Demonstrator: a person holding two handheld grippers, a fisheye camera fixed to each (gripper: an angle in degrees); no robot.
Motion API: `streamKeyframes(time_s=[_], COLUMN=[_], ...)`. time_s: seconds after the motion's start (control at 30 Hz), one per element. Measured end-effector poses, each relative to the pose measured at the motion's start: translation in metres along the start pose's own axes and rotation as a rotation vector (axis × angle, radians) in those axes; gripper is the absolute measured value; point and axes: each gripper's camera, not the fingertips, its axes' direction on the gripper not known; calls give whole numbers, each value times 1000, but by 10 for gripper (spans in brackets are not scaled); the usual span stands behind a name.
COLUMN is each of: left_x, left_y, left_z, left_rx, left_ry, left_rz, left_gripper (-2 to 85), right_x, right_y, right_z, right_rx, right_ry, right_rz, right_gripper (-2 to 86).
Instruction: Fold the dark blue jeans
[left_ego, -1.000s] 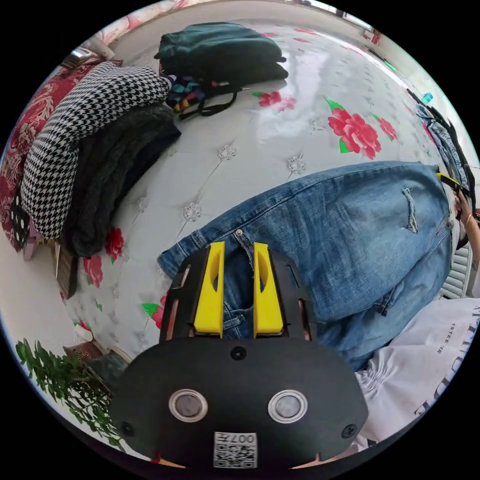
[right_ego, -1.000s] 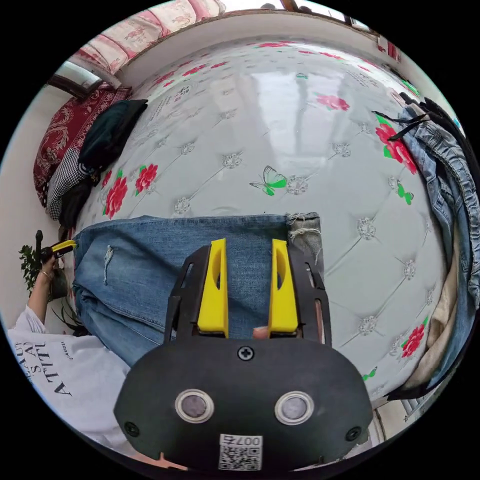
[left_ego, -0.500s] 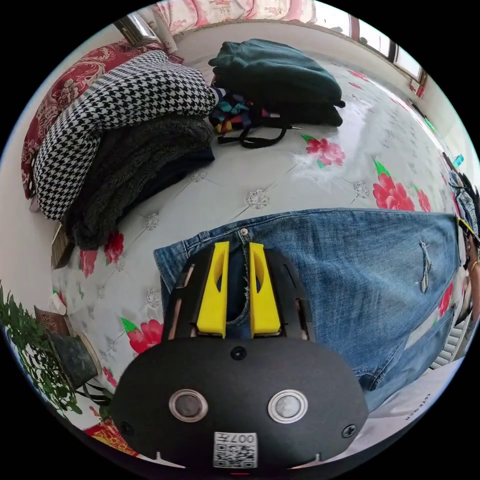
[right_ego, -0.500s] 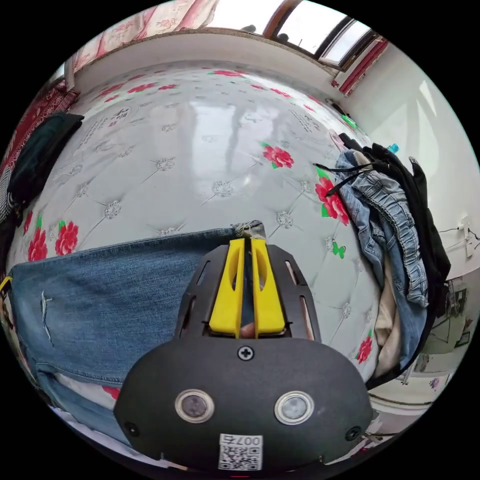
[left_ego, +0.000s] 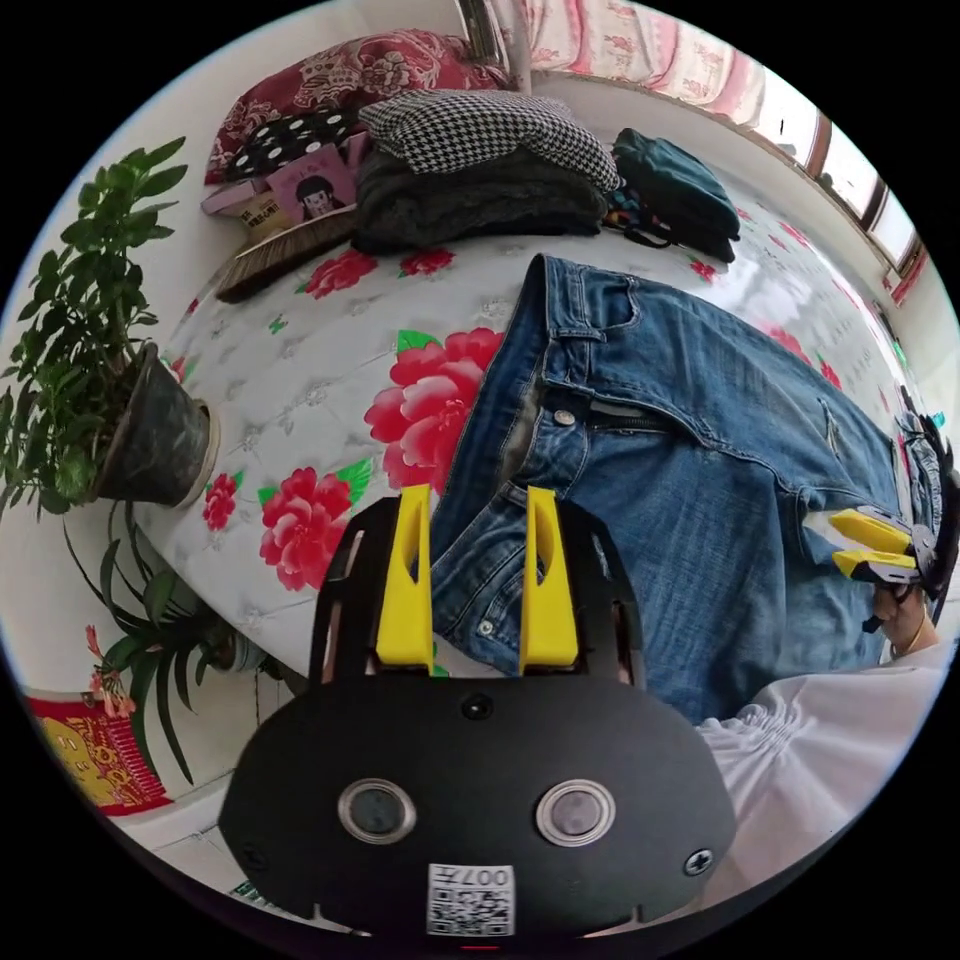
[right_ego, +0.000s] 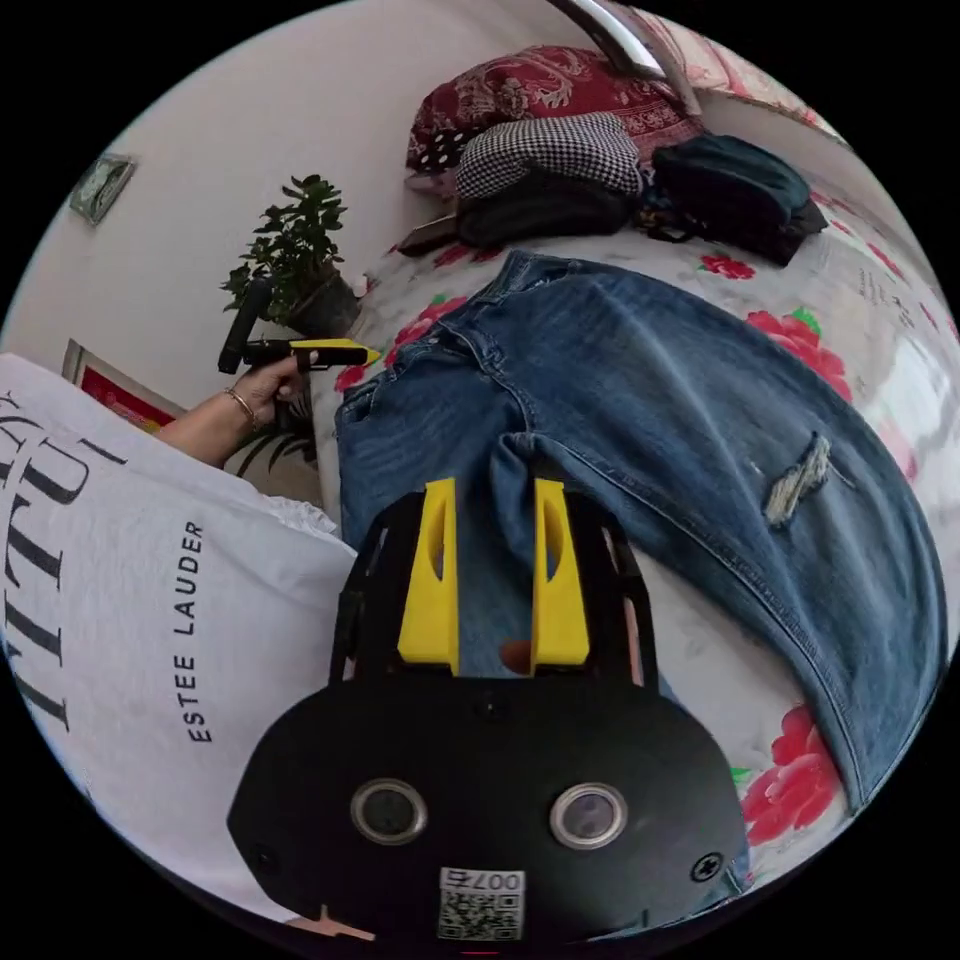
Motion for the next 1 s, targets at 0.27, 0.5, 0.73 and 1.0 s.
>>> streamKeyframes(time_s=[0.27, 0.5, 0.73, 1.0], left_x=[-16, -36, -128, -151], left_y=[35, 49, 99, 96], left_z=[57, 54, 42, 78], left_rx=[-73, -57, -80, -235], left_ry=[-81, -88, 221, 418], left_rz=[45, -16, -315, -270], left_gripper=[77, 84, 153, 140], right_x=[130, 163, 132, 139], right_y=[24, 155, 413, 657], right_z=[-37, -158, -293, -343], right_rx=[16, 288, 258, 512], right_ry=[-72, -218, 305, 153], right_rz=[500, 550, 865, 1443], right_gripper=[3, 18, 40, 59])
